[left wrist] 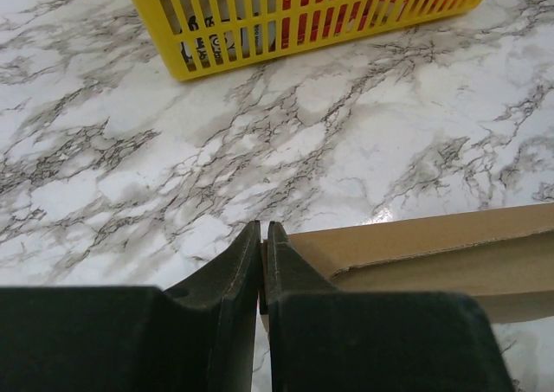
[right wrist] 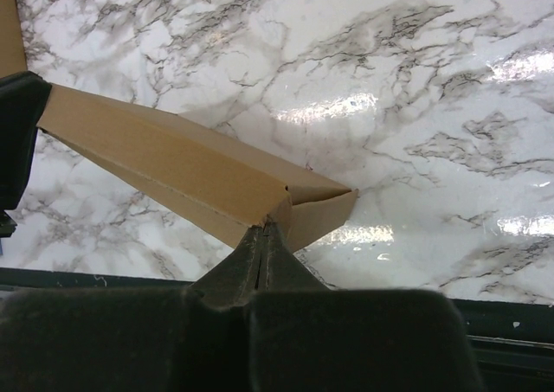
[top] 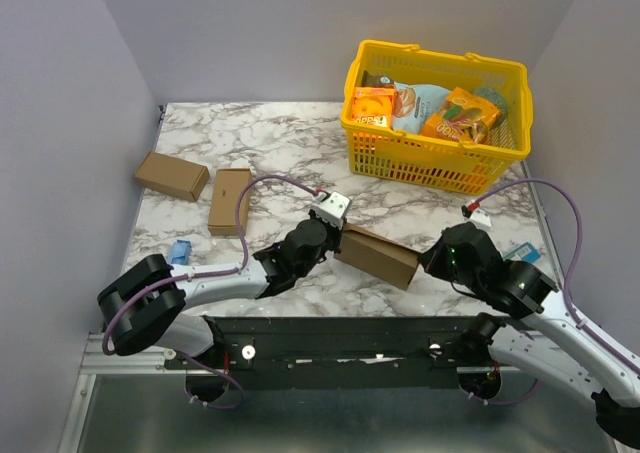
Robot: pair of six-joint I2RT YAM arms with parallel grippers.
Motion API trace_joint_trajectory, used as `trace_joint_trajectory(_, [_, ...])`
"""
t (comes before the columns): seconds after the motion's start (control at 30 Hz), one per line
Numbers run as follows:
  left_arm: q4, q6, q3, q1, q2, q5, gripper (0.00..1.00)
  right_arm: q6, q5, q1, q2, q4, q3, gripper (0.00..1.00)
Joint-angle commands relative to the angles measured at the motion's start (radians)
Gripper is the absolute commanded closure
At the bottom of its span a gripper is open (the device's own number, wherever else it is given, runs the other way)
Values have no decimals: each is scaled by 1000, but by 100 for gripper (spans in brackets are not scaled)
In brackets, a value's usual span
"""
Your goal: Fold the paper box
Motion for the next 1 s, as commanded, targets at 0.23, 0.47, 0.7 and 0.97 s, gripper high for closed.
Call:
trace_joint_trajectory(0.23, [-154,41,-41,-47,91,1,84,92,-43,-4,-51,87,-41,100])
trace_joint_trajectory(0.47, [-121,78,-59,-56,85,18,84,125,-42,-6,-62,110,-62,99])
trace_joint_trajectory(0.7, [-104,98,-73,-76,93,18,85,145,-39,-7,-78,132,-65,99])
trace_joint_trajectory(0.97, [-104,110,-74,-87,106,5,85,187,-31,-9,-124,130,-80,100])
